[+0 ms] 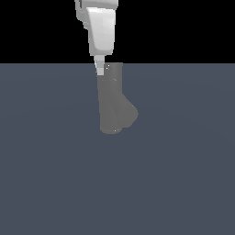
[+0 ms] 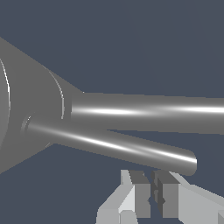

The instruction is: Turn on the faucet by rotating a designated handle.

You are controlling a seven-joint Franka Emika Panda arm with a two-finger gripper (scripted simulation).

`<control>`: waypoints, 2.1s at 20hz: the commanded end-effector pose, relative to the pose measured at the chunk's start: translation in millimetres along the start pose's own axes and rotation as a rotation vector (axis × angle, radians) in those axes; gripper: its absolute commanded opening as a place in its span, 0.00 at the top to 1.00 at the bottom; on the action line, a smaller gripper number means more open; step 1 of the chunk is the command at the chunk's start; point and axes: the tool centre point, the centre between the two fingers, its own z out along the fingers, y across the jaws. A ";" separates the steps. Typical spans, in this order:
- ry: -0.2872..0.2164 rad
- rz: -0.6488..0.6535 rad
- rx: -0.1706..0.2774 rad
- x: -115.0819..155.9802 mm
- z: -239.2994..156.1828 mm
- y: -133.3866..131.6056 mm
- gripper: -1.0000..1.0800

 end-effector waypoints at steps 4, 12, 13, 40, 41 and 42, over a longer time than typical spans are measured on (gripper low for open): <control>0.003 0.040 0.001 55.7 -0.5 3.7 1.00; 0.005 0.050 -0.001 101.6 -1.0 5.3 1.00; -0.001 -0.007 -0.003 65.2 -0.2 -2.9 1.00; 0.004 0.040 -0.001 153.6 -0.9 -58.1 1.00; 0.004 0.042 -0.001 156.7 -1.0 -59.9 1.00; 0.004 0.043 -0.001 159.7 -1.0 -61.7 1.00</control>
